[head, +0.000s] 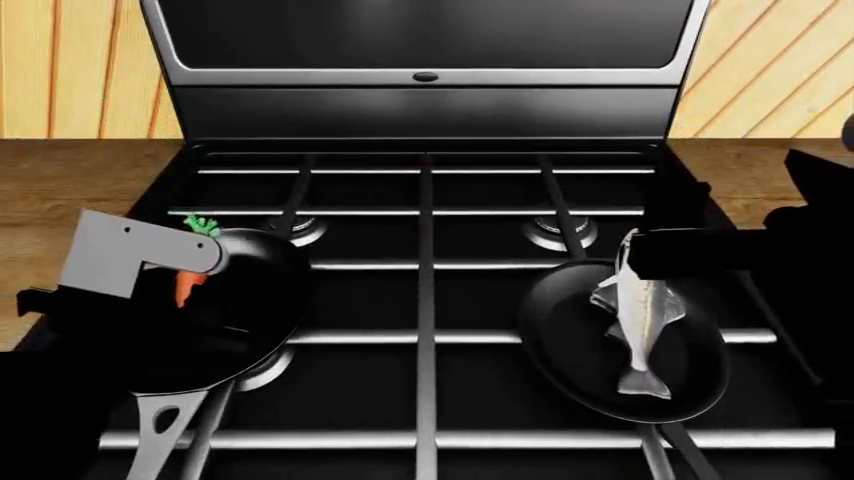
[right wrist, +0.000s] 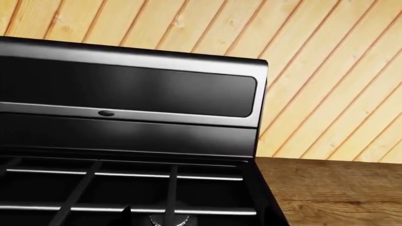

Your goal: Place both pans onto different burners. Then place the carrot and the fish on different pans.

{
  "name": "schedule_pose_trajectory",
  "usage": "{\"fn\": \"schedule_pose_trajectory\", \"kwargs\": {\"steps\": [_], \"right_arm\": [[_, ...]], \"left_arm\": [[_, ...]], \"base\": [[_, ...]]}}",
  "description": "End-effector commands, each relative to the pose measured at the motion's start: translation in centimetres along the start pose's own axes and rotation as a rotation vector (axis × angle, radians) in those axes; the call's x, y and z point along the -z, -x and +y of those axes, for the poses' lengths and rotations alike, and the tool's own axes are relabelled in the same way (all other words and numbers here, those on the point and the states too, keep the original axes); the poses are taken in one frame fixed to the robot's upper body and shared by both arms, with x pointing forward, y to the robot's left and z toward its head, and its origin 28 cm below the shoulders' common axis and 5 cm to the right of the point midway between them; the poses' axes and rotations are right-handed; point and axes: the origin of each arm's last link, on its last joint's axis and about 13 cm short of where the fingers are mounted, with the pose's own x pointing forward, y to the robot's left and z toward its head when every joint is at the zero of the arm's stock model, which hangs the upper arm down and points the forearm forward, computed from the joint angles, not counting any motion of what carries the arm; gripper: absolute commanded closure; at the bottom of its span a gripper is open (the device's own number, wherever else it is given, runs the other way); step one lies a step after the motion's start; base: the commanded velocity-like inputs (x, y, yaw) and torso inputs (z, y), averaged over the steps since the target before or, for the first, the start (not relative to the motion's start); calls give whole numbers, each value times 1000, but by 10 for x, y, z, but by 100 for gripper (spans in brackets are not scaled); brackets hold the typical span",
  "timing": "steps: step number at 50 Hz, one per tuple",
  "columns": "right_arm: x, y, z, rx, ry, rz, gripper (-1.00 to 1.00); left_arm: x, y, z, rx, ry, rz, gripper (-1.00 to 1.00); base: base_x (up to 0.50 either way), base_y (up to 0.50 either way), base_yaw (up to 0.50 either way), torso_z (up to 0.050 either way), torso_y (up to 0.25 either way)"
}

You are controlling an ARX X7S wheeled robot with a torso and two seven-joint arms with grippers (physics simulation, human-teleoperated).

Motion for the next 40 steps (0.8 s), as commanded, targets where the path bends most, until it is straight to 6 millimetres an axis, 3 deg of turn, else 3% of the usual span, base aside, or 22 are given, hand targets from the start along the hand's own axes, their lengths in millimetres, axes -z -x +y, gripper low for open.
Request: {"fn": "schedule_pose_trajectory", "kwargs": {"steps": [1, 3, 4, 18, 28, 40], "right_arm": [[1, 0, 1, -2, -2, 1, -100], [1, 0, 1, -3, -3, 0, -100], [1, 0, 1, -4, -3, 0, -100], [0, 2, 0, -4, 1, 0, -100], [-6, 8, -1, 3, -1, -23, -100], [0, 29, -1, 71, 55, -131, -100]], "left_arm": [[6, 3, -1, 9, 11, 15, 100], [3, 5, -1, 10, 13, 9, 100], [2, 6, -1, 11, 13, 6, -100], [-18, 18, 9, -26, -5, -138, -100], [-54, 60, 9, -19, 14, -375, -100], [-45, 87, -2, -93, 137, -655, -100]], "base": [[0, 0, 0, 0, 0], [0, 0, 0, 0, 0], [0, 0, 0, 0, 0], [0, 0, 0, 0, 0], [0, 0, 0, 0, 0], [0, 0, 0, 0, 0]]}}
